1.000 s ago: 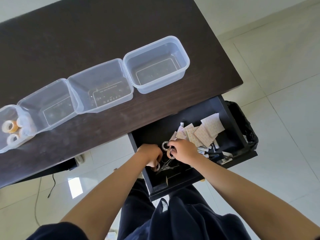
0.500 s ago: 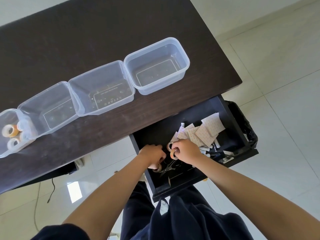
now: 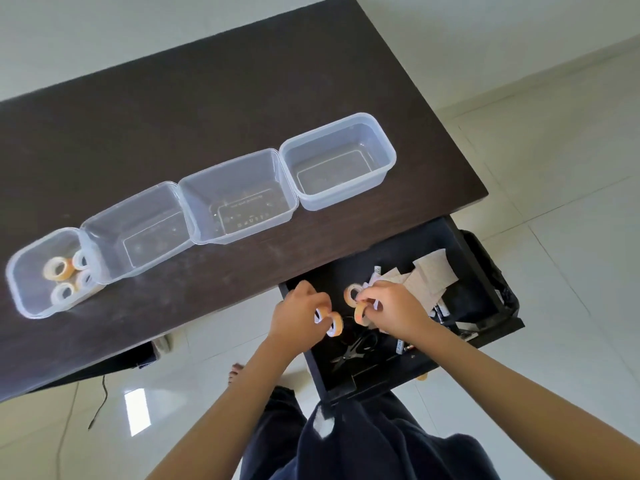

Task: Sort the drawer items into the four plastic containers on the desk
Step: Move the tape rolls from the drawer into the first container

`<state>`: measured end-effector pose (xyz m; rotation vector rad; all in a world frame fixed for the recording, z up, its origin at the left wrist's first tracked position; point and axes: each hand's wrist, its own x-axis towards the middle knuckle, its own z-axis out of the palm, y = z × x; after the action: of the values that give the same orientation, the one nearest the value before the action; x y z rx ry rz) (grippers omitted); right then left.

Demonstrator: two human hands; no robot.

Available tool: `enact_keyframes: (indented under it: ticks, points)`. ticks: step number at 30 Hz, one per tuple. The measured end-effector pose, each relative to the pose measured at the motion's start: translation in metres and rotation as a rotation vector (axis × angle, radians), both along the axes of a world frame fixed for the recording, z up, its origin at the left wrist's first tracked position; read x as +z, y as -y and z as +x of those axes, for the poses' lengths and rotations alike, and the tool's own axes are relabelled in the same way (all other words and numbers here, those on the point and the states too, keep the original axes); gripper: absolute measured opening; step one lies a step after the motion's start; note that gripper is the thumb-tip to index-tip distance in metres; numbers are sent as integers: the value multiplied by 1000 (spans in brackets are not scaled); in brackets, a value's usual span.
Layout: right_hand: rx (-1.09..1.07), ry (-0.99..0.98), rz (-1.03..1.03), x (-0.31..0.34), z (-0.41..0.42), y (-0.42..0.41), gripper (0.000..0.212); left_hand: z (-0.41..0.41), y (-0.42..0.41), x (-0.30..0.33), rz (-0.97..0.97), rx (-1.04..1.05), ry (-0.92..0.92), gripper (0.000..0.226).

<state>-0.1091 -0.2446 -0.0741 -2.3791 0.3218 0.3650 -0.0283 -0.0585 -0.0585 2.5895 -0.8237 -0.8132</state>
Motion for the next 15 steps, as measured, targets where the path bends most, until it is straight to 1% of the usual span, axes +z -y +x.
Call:
enact_keyframes:
  ticks: [3,7,11,15]
  points:
    - [21,64,4,30,15,-19,23,10,-33,27,-102,201,30,12]
    - [58,205,41,65,46,-60,22,27,-84,61,-204,397,89,7]
    - [143,330,84,100,94,-127,17,56,-149,97,-254,520,174,6]
    - [248,371,105,121,141,-203,22,91,-219,124,-242,604,257,11]
